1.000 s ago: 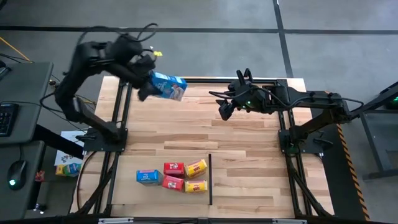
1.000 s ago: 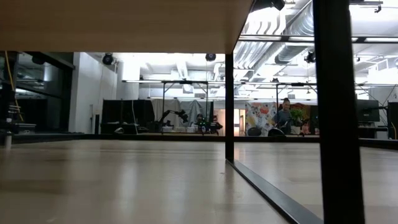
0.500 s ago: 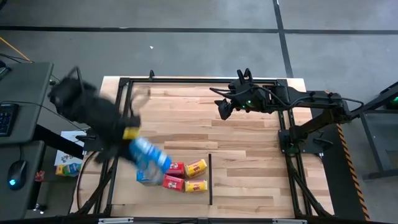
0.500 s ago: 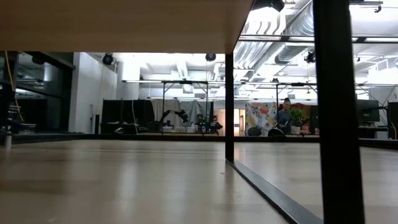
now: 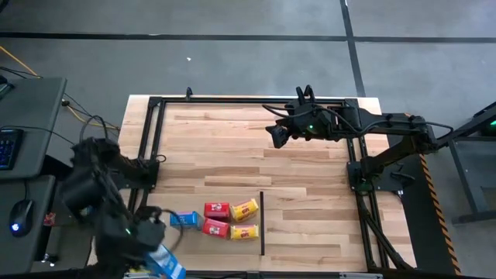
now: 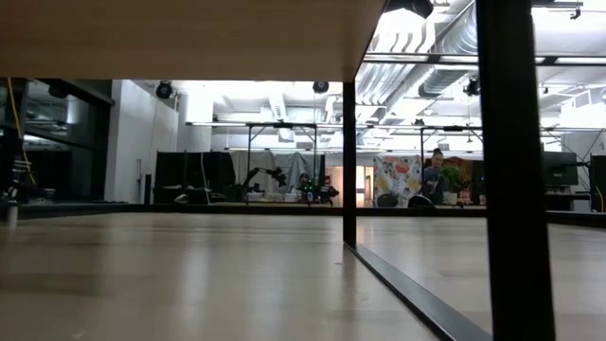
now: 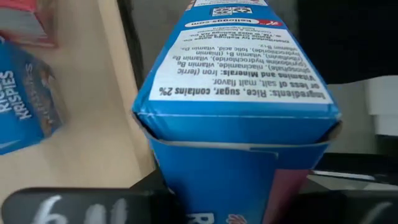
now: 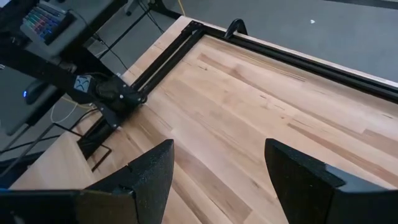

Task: Stack cereal on shelf
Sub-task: Put the blue cereal box on the shelf aligned with the other blue cereal box

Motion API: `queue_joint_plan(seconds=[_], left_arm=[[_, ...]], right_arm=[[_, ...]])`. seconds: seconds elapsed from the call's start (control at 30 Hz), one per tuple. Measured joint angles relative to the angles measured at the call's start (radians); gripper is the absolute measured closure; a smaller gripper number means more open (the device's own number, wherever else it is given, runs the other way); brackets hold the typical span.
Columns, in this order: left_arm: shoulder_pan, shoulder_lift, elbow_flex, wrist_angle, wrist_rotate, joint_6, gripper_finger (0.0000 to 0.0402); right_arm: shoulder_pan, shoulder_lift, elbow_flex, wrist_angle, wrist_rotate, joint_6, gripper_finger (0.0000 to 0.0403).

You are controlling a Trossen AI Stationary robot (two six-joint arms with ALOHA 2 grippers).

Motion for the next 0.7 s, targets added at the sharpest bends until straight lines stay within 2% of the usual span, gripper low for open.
queue_joint_plan(seconds=[0.27, 0.5, 0.63, 0.7], left_arm=[[0.003, 0.086, 0.0, 0.003, -0.084, 0.069, 0.031], [0.0, 0.088, 0.0, 0.002, -0.167, -0.017, 0.031], [-0.03, 0.081, -0.007, 0.006, -0.214, -0.002, 0.0317], [-0.047, 0.055, -0.047, 0.005, -0.219, 0.0, 0.032]], right_arm=[[0.001, 0.0, 0.0, -0.018, 0.0, -0.007, 0.016], [0.001, 0.0, 0.0, -0.045, -0.018, -0.06, 0.016], [0.001, 0.0, 0.0, -0.065, -0.029, -0.063, 0.016], [0.001, 0.0, 0.0, -0.079, -0.031, -0.063, 0.016]])
